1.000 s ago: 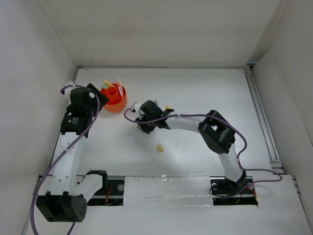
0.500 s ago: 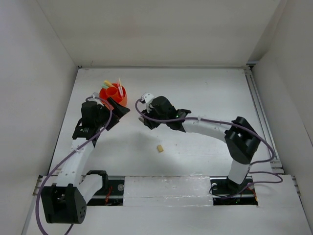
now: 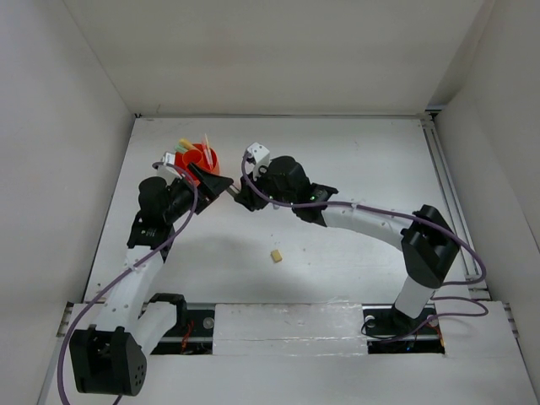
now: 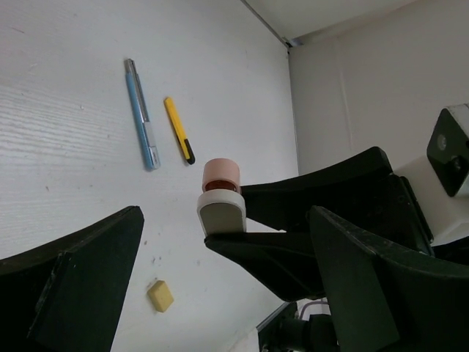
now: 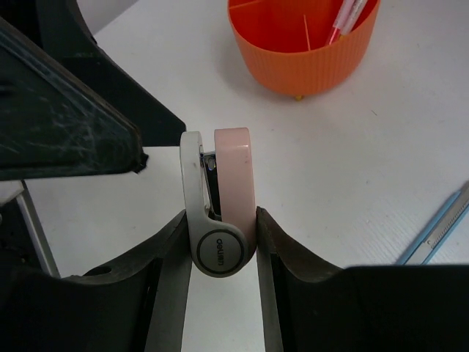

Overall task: Sort the stationery into containers
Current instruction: Pick up the stapler from the center of the board.

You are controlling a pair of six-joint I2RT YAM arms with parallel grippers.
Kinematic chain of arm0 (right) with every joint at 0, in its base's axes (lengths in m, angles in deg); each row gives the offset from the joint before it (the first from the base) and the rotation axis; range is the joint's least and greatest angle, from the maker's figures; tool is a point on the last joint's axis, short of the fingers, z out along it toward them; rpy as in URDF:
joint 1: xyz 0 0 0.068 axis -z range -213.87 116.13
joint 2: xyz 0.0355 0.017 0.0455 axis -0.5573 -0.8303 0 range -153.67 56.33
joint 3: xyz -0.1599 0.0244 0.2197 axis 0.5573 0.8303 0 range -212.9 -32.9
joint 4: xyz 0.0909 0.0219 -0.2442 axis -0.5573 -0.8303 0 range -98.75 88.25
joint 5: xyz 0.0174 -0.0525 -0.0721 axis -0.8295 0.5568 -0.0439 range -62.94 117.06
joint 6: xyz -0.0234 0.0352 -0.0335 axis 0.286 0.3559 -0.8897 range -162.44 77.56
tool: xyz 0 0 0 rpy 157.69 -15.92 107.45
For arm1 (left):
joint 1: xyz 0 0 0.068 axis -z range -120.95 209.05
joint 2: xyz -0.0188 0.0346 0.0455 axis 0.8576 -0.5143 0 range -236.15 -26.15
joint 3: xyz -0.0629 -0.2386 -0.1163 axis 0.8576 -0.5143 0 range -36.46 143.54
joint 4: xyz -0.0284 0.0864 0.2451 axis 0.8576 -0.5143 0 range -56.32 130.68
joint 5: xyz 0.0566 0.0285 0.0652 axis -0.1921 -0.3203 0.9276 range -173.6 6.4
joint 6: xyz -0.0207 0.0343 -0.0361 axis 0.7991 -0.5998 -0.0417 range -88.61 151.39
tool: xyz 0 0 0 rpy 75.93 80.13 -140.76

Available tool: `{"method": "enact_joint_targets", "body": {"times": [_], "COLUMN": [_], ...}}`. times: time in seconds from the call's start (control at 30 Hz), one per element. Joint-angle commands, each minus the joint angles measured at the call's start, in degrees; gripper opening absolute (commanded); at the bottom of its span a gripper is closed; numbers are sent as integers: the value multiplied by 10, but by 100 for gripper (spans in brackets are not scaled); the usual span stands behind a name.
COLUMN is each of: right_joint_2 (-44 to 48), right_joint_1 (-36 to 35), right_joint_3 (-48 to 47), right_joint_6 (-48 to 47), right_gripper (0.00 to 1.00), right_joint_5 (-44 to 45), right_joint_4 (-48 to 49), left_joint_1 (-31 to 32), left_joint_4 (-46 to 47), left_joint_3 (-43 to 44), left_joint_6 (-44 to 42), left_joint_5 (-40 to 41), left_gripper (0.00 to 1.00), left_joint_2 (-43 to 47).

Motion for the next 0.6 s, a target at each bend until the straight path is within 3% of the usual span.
{"method": "enact_joint_targets", "body": {"times": [0.0, 0.3, 0.4, 0.43, 0.47, 0.57], "right_joint_2": [-2, -13, -18, -18, -25, -31], "right_joint_1": [-4, -27, -33, -33, -33, -33], "right_joint_3": [-42, -74, -79, -84, -84, -89], "right_joint_6": [12, 5, -9, -9, -9, -9], "right_gripper": [0, 0, 0, 0, 0, 0], "right_joint_5": [-27, -52, -52, -52, -52, -46], "right_joint_4": [53, 53, 53, 53, 53, 53], "left_joint_1": [1, 1, 1, 1, 1, 1], "left_joint_4": [45, 59, 59, 59, 59, 53], "left_joint_3": [-6, -11, -11, -5, -5, 16], "left_joint_6": [-2, -2, -2, -2, -2, -2], "left_joint_5": [-12, -1, 4, 4, 11, 16], "left_gripper": [91, 80, 61, 50, 28, 1], "left_joint_2": [15, -8, -14, -14, -14, -25]}}
